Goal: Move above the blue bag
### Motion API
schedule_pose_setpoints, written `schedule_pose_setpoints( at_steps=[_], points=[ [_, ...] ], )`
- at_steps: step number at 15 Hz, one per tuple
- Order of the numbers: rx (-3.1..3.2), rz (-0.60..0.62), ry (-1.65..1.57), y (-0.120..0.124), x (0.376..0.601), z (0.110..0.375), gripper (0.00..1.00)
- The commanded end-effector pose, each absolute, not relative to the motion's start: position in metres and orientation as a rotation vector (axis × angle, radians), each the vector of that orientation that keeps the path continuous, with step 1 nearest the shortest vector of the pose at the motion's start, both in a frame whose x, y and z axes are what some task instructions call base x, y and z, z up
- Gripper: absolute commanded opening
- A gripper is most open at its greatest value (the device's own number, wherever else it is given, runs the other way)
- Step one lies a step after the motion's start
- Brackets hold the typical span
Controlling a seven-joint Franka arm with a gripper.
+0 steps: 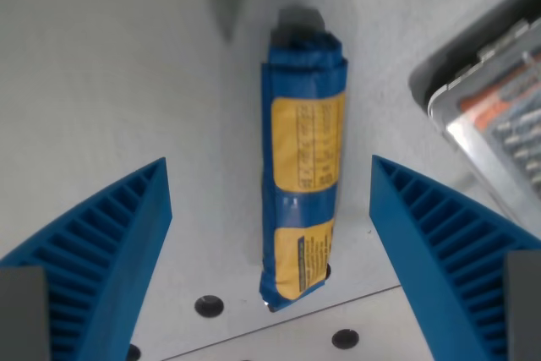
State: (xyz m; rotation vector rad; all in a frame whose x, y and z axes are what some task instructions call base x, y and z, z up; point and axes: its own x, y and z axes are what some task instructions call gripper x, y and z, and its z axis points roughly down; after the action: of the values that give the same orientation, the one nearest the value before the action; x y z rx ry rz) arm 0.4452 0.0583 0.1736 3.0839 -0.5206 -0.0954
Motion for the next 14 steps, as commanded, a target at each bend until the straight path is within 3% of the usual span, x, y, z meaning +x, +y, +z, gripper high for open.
schedule_pose_setpoints(
  at_steps=[1,14],
  points=[
    [3.107,0.128,-0.617,0.06,0.426,0.173,1.0],
    [3.104,0.118,-0.627,0.057,0.398,0.15,1.0]
  ],
)
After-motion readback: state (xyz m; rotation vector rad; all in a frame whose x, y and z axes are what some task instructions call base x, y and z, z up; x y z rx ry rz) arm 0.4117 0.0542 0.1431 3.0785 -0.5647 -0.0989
